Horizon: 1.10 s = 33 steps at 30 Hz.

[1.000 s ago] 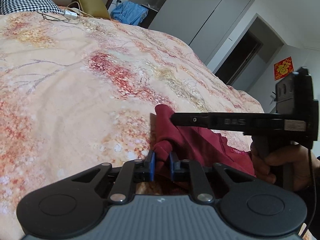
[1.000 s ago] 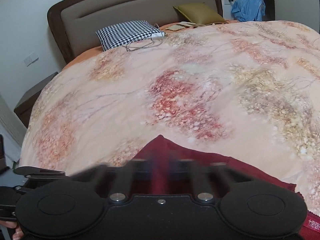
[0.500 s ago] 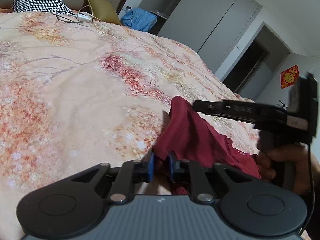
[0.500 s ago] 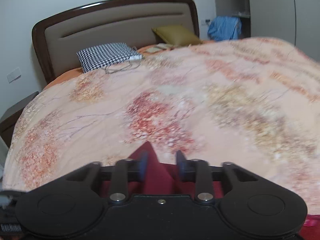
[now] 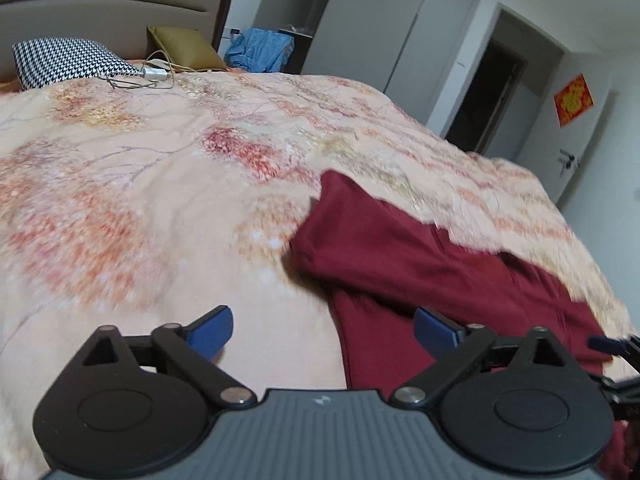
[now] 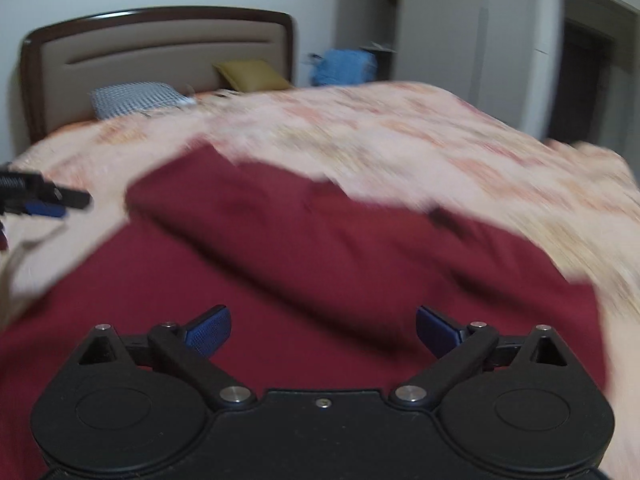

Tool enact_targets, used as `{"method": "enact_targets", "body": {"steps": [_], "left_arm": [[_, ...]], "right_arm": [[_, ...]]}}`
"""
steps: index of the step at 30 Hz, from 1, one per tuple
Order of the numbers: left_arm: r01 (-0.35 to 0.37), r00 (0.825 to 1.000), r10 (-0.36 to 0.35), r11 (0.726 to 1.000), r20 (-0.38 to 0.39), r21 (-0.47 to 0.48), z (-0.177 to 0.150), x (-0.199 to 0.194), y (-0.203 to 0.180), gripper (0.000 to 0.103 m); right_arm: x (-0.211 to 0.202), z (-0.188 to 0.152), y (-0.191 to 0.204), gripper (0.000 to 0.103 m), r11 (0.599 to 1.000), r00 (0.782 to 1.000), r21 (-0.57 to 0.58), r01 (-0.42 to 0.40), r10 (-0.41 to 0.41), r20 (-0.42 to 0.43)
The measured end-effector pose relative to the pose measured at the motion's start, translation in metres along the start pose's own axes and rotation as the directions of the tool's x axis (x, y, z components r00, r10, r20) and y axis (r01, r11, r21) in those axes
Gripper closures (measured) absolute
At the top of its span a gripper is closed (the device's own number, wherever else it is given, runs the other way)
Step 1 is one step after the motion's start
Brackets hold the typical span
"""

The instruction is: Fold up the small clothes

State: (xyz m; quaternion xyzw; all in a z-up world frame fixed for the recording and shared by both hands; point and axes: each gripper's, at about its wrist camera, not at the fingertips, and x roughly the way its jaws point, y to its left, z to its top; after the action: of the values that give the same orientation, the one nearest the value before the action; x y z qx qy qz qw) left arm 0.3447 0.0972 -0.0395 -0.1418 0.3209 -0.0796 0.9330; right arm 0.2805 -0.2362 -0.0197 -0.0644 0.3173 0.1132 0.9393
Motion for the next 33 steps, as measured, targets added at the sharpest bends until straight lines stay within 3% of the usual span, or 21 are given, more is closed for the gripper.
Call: {"method": "enact_targets", "body": {"steps": [5, 11, 17, 22, 26, 28, 33], "left_arm": [[0.022, 0.999, -0.021, 0.999, -0.045, 0.037, -0.037, -0.037, -0.01, 0.0], [0.024, 0.994, -0.012, 0.993, -0.107, 0.112, -0.087, -0.077, -0.011, 0.0], [0.011, 0.988, 0.006, 0.994, -0.156, 0.105, -0.119, -0.111, -0.004, 0.0], [-0.012, 0.992, 0.028, 0.992, -0.127, 0.129, -0.13, -0.137, -0.006, 0.0], [-0.012, 0.995, 0.028, 0.987, -0.099, 0.158, -0.132, -0.154, -0.018, 0.0], [-0.008, 0.995, 0.024, 0.986, -0.099, 0.166, -0.133, -0.158, -0.027, 0.0], [0.032, 0.993, -0.011, 0.982, -0.114, 0.185, -0.139, -0.165, -0.05, 0.0]], "right_arm": [[-0.069, -0.06, -0.009, 0.001, 0.989, 0.993, 0.1, 0.112, -0.107, -0.054], [-0.128, -0.11, -0.005, 0.001, 0.973, 0.986, 0.173, 0.15, -0.135, -0.096], [-0.17, -0.148, 0.006, 0.001, 0.971, 0.984, 0.175, 0.164, -0.148, -0.102], [-0.196, -0.172, 0.024, 0.001, 0.986, 0.985, 0.016, 0.164, -0.163, -0.052], [-0.215, -0.184, 0.045, 0.001, 0.974, 0.994, -0.201, 0.109, -0.112, -0.005], [-0.218, -0.192, 0.058, 0.001, 0.935, 0.995, -0.343, 0.091, -0.098, -0.003], [-0.208, -0.212, 0.087, 0.006, 0.791, 0.994, -0.606, 0.082, -0.11, -0.009]]}}
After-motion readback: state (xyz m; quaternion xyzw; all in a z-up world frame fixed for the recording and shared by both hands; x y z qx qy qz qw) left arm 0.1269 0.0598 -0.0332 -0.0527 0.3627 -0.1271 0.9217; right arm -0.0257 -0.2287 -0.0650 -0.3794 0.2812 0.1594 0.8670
